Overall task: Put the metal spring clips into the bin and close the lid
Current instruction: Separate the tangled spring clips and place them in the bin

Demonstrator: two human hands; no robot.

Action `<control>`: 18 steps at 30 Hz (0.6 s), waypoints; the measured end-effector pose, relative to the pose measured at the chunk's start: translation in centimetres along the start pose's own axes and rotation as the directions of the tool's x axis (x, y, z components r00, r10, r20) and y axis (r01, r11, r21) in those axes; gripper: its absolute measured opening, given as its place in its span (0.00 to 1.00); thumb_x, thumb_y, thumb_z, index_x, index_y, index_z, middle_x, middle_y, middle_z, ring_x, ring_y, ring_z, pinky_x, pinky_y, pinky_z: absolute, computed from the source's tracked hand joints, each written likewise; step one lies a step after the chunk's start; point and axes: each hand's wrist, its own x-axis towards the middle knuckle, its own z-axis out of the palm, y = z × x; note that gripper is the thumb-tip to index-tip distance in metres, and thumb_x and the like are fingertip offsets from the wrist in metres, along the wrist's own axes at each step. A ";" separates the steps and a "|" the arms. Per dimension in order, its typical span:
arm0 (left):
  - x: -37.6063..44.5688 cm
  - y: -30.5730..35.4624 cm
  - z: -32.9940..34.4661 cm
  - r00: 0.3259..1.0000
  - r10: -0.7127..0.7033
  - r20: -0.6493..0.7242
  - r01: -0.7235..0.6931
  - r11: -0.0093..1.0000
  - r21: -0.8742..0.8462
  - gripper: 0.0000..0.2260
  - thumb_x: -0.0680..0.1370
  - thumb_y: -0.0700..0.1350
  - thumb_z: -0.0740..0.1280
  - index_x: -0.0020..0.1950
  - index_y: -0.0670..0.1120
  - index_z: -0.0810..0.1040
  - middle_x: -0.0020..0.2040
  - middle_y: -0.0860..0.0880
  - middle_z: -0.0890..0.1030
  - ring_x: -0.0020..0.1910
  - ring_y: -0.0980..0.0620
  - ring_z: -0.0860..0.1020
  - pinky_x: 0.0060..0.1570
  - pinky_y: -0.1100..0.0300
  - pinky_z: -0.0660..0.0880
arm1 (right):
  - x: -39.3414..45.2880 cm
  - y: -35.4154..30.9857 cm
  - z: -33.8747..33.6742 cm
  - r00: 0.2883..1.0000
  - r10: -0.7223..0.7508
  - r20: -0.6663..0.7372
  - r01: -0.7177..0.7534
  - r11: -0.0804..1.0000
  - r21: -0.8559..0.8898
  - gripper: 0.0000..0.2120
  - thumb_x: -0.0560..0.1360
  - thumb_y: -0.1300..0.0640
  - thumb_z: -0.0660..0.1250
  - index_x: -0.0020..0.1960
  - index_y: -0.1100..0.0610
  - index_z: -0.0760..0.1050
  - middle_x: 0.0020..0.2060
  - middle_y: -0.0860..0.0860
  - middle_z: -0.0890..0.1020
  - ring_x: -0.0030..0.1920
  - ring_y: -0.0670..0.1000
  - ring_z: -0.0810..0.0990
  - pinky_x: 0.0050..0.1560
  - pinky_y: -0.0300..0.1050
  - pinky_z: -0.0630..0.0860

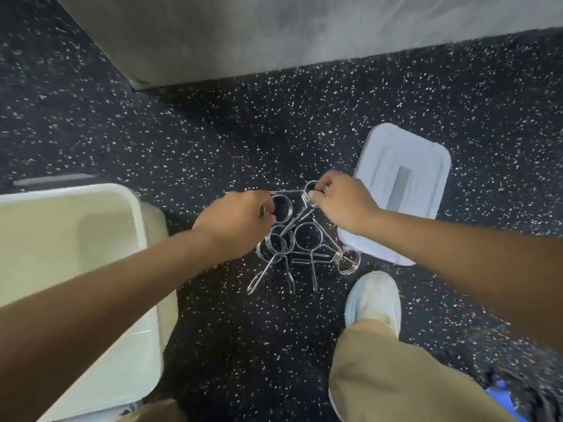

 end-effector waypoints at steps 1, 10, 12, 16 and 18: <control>0.8 0.1 0.6 0.999 0.013 0.036 -0.016 0.996 0.090 0.12 0.80 0.50 0.60 0.60 0.54 0.78 0.44 0.52 0.82 0.40 0.50 0.80 0.43 0.52 0.79 | 0.5 0.2 0.4 1.000 -0.025 -0.010 0.025 0.999 -0.032 0.08 0.79 0.47 0.65 0.50 0.51 0.76 0.29 0.47 0.80 0.30 0.48 0.79 0.32 0.43 0.73; 4.8 0.0 4.7 0.971 0.174 0.162 -0.238 0.738 0.632 0.03 0.82 0.45 0.59 0.49 0.51 0.70 0.43 0.49 0.75 0.40 0.44 0.77 0.36 0.54 0.67 | 3.2 1.6 1.5 0.991 -0.112 0.074 0.124 0.975 -0.186 0.11 0.77 0.48 0.69 0.41 0.53 0.82 0.31 0.46 0.82 0.35 0.47 0.81 0.40 0.44 0.76; 4.8 0.2 5.0 0.974 0.176 0.144 -0.227 0.692 0.686 0.04 0.82 0.46 0.60 0.50 0.49 0.74 0.46 0.49 0.80 0.44 0.44 0.81 0.36 0.54 0.68 | 3.4 1.8 1.7 0.986 -0.141 0.092 0.157 0.964 -0.212 0.13 0.78 0.47 0.68 0.40 0.53 0.82 0.34 0.46 0.82 0.37 0.48 0.81 0.41 0.45 0.77; 5.2 0.5 5.2 0.982 0.133 0.132 -0.187 0.657 0.731 0.06 0.81 0.46 0.61 0.54 0.48 0.76 0.48 0.49 0.83 0.46 0.45 0.83 0.37 0.54 0.70 | 3.1 1.9 2.0 0.983 -0.170 0.069 0.182 0.951 -0.251 0.13 0.79 0.46 0.66 0.40 0.52 0.80 0.47 0.49 0.77 0.49 0.50 0.76 0.51 0.50 0.77; 5.4 0.6 4.9 0.982 0.141 0.124 -0.187 0.684 0.705 0.07 0.81 0.48 0.60 0.54 0.48 0.76 0.51 0.49 0.83 0.49 0.44 0.83 0.38 0.54 0.69 | 2.6 1.9 2.2 0.984 -0.168 0.067 0.179 0.951 -0.251 0.13 0.80 0.47 0.64 0.42 0.54 0.79 0.50 0.50 0.73 0.55 0.51 0.71 0.53 0.51 0.75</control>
